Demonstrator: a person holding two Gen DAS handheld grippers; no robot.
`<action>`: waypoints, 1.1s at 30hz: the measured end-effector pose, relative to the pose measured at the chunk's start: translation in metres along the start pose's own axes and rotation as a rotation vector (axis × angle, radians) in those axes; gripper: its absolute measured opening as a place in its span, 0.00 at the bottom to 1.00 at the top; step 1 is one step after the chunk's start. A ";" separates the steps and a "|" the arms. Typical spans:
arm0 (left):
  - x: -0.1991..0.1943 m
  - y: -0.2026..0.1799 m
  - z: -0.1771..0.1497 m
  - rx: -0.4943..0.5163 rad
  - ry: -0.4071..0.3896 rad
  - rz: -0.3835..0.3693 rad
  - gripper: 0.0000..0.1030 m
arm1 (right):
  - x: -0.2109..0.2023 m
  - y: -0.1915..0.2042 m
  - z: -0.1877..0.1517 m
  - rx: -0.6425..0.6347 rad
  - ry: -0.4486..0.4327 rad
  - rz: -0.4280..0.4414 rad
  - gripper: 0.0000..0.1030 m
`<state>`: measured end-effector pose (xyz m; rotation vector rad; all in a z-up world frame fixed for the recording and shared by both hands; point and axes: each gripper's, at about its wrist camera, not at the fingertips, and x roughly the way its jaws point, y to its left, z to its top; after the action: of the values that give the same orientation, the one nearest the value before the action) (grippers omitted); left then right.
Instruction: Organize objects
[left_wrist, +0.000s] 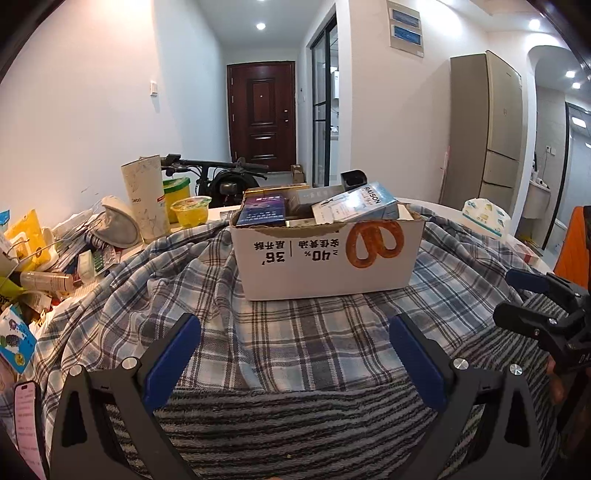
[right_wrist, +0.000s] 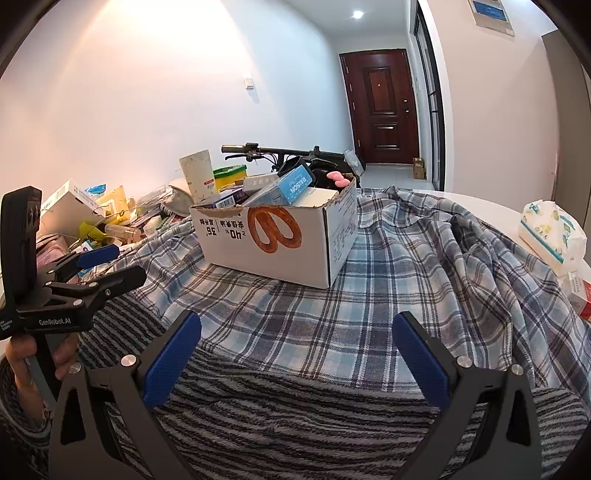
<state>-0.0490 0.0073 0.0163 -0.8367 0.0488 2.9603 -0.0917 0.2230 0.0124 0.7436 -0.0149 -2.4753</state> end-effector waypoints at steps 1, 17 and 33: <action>-0.001 -0.001 0.000 0.002 -0.002 0.004 1.00 | -0.001 -0.001 0.000 0.003 -0.004 -0.003 1.00; -0.002 0.002 0.000 -0.015 0.001 0.006 1.00 | 0.002 -0.003 0.000 0.020 0.007 -0.001 1.00; -0.001 0.003 0.000 -0.024 0.006 0.008 1.00 | 0.001 -0.002 0.000 0.019 0.007 0.000 1.00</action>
<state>-0.0481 0.0040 0.0167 -0.8505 0.0171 2.9714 -0.0929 0.2238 0.0112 0.7599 -0.0354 -2.4758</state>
